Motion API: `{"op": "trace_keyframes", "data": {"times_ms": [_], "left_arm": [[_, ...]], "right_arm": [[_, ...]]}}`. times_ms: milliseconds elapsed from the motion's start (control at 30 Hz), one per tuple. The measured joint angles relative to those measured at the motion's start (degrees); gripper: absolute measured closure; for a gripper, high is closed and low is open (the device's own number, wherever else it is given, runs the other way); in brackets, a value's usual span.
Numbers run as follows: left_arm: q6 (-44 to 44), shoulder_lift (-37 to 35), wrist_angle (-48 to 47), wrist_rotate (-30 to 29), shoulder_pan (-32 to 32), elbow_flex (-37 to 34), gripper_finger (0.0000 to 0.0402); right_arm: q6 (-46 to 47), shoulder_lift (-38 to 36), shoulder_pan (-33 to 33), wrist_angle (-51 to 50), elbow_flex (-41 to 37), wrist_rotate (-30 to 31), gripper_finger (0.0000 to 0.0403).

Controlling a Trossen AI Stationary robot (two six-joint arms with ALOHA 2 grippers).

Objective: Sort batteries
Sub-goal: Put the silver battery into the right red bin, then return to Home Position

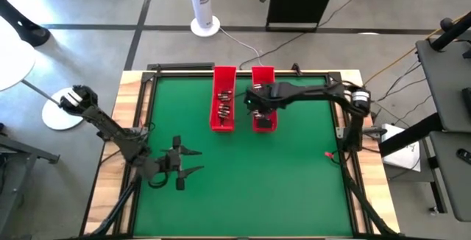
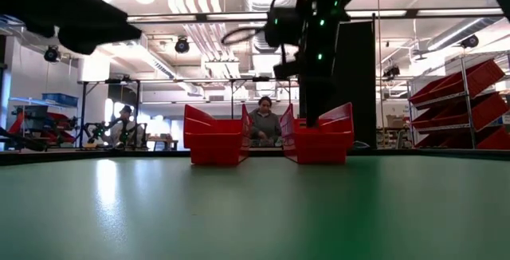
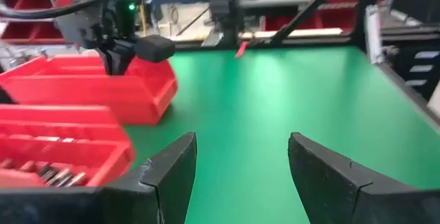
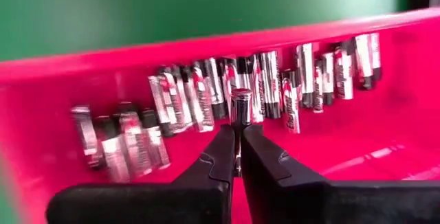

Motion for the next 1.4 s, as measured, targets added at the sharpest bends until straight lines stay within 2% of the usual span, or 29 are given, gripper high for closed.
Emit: {"op": "trace_keyframes", "data": {"times_ms": [133,233,400,567,667,900,1200,1300,1400], "left_arm": [[-0.3,0.0,-1.7,0.9,3.5,0.0,0.0193],[2.4,-0.7,-1.0,4.2,6.8,0.4,0.0193],[10.1,-2.2,-0.5,13.7,11.1,6.3,0.0193],[17.4,-1.8,-6.3,16.0,11.2,12.7,0.0193],[20.1,-1.7,-10.3,16.0,11.2,16.2,0.0193],[24.4,-1.0,-14.3,15.7,11.2,22.2,0.0193],[23.5,-0.8,-18.7,15.7,11.3,22.0,0.0193],[22.6,-0.8,-18.8,15.7,11.8,20.7,0.0193],[20.5,-0.8,-19.4,18.6,13.5,19.6,0.0193]], "right_arm": [[-3.1,4.4,-3.6,1.1,0.1,-2.7,0.0391],[-4.2,7.2,-4.6,2.6,-0.1,-3.3,0.0391],[-6.7,9.3,-4.9,4.2,0.1,-4.2,0.039],[-5.4,9.4,-5.0,4.7,0.1,-4.5,0.0388],[-5.1,8.8,-5.0,4.6,0.1,-4.8,0.037],[-4.5,6.8,-5.0,4.6,0.1,-4.7,0.0301],[-5.5,-5.9,-3.2,5.6,-0.4,-4.4,0.0243],[-5.0,-12.2,-3.2,12.1,-4.4,-6.7,0.0232],[-4.2,-18.0,-2.8,22.5,-12.2,-12.5,0.0227]]}}
